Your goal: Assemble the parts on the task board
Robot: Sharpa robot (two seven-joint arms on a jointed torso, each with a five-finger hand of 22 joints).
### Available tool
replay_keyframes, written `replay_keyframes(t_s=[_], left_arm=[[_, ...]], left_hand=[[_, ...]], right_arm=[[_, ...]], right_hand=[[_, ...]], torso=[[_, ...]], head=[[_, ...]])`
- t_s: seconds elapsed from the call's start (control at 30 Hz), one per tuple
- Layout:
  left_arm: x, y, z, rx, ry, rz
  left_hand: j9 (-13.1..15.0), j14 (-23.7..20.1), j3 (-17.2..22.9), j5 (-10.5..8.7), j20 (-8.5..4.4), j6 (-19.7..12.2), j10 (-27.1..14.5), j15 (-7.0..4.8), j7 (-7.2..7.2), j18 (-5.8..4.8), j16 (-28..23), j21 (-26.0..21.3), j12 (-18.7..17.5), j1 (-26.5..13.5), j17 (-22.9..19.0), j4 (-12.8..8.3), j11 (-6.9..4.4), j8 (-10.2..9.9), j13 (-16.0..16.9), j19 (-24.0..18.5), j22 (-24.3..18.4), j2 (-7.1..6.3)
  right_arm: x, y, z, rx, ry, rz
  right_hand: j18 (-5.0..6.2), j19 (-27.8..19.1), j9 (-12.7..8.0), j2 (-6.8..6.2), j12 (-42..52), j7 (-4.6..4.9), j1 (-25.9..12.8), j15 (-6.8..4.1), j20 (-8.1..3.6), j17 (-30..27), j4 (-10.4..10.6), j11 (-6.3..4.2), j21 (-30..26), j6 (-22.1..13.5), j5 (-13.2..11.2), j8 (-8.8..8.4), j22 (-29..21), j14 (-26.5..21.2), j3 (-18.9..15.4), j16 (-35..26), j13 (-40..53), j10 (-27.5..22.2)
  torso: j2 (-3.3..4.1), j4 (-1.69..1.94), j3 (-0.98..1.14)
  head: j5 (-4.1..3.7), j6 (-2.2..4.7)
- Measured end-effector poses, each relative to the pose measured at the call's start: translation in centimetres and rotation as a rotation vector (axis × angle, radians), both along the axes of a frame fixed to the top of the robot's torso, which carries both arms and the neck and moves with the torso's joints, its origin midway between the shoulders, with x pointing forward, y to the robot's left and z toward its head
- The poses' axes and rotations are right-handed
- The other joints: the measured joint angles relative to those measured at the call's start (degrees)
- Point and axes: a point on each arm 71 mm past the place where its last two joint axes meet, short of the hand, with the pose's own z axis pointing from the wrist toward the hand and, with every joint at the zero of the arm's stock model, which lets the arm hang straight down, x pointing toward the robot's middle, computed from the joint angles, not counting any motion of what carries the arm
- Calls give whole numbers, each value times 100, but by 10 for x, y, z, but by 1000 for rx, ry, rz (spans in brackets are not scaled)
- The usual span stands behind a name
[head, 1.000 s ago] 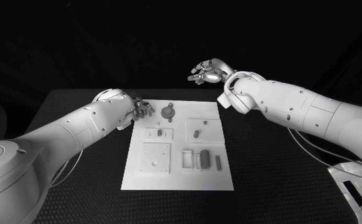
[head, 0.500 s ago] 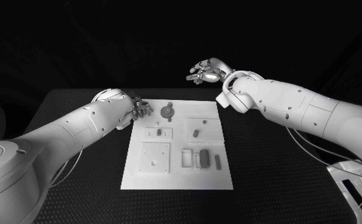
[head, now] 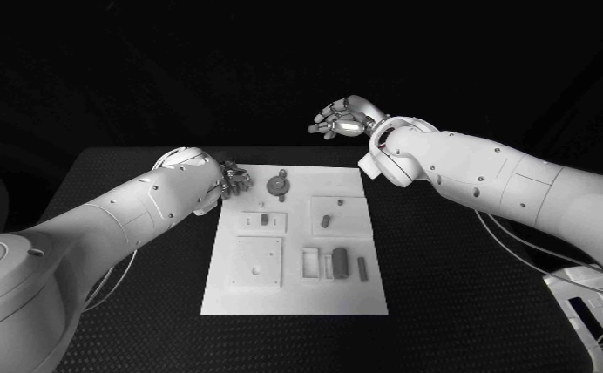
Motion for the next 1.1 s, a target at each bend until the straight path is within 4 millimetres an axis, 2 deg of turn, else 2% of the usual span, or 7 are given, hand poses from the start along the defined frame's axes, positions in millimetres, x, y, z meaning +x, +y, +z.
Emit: replay_keyframes(t_s=[0.33,0.67,0.9,1.0,1.1], left_arm=[[0,2,-1,-10,-1,-1],[0,3,-1,-23,0,6],[0,6,-2,-43,2,21],[0,9,-2,-57,6,32],[-1,13,-2,-88,20,49]], left_hand=[[19,34,103,0,-21,115,183,8,-32,-1,-2,-26,-95,252,8,0,-19,48,-27,34,37,177],[21,86,222,-22,-13,287,381,-2,-112,0,-3,-26,-128,335,23,-24,-92,112,-27,93,90,260],[21,167,294,-22,-63,373,509,-42,-142,0,35,-26,-175,404,47,-40,-120,111,-11,164,142,281],[19,177,309,39,-68,415,534,-52,-169,-1,41,-26,-176,405,57,-32,-115,129,2,171,170,282],[5,228,310,227,-86,480,593,-83,-187,-2,86,2,-215,405,84,-33,-102,136,27,229,229,281]], right_arm=[[1,-1,0,-1,1,-2],[1,-2,-1,-1,3,-3],[1,-3,-1,0,5,-4],[1,-4,-1,0,5,-6],[1,-6,-1,0,6,-9]], right_hand=[[0,0,-6,0,0,1,0,-1,0,5,0,0,-22,0,0,0,0,0,0,-21,-14,0],[0,-41,-16,0,-28,14,0,-1,0,18,0,0,-47,-14,0,0,-7,0,0,-95,-64,0],[0,-41,-22,0,-28,14,0,-2,0,24,0,0,-47,-14,0,0,-7,0,0,-95,-77,0],[0,-41,-21,0,-28,14,0,-2,-1,24,0,0,-47,-13,0,0,-7,0,0,-117,-83,1],[0,-40,-21,0,-28,14,0,-2,-1,23,0,0,-47,-13,0,0,-7,0,0,-116,-85,0]], torso=[[-5,3,0],[-6,4,-1],[-6,5,-1],[-7,5,-3],[-10,7,-4]], head=[[-7,-8],[3,-9],[9,-9],[9,-7],[10,-7]])
